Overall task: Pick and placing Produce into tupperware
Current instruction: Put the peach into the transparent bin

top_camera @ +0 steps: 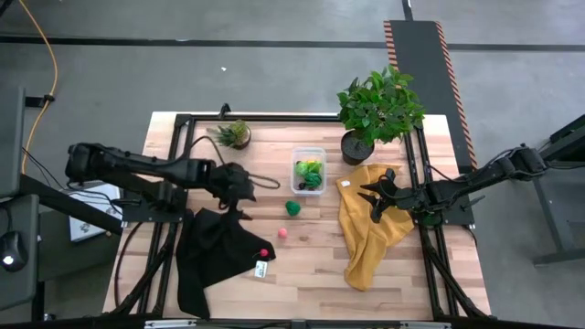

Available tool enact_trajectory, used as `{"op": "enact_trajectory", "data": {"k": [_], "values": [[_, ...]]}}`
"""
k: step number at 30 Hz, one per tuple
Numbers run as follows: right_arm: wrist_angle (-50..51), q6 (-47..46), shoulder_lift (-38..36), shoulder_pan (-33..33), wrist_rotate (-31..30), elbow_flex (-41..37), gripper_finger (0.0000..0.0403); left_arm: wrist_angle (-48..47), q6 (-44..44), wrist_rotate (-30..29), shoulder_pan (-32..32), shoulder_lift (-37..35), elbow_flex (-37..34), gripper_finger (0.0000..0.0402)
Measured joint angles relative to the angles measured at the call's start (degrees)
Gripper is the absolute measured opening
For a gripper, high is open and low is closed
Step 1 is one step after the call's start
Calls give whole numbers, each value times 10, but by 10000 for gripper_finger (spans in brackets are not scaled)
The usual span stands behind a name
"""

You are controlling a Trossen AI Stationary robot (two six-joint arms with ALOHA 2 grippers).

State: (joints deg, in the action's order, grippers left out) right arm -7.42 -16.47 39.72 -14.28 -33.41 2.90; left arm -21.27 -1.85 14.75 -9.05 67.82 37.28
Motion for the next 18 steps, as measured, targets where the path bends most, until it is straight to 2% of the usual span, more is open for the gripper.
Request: {"op": "enact_trajectory", "data": {"k": [6,12,18], "values": [[0,0,0,0,0,0,114,112,-25,-1,40,-2,-60,326],[0,0,0,0,0,0,114,214,-58,-4,39,-2,-110,326],[0,0,0,0,0,0,114,273,-62,-9,39,-2,-143,326]]}}
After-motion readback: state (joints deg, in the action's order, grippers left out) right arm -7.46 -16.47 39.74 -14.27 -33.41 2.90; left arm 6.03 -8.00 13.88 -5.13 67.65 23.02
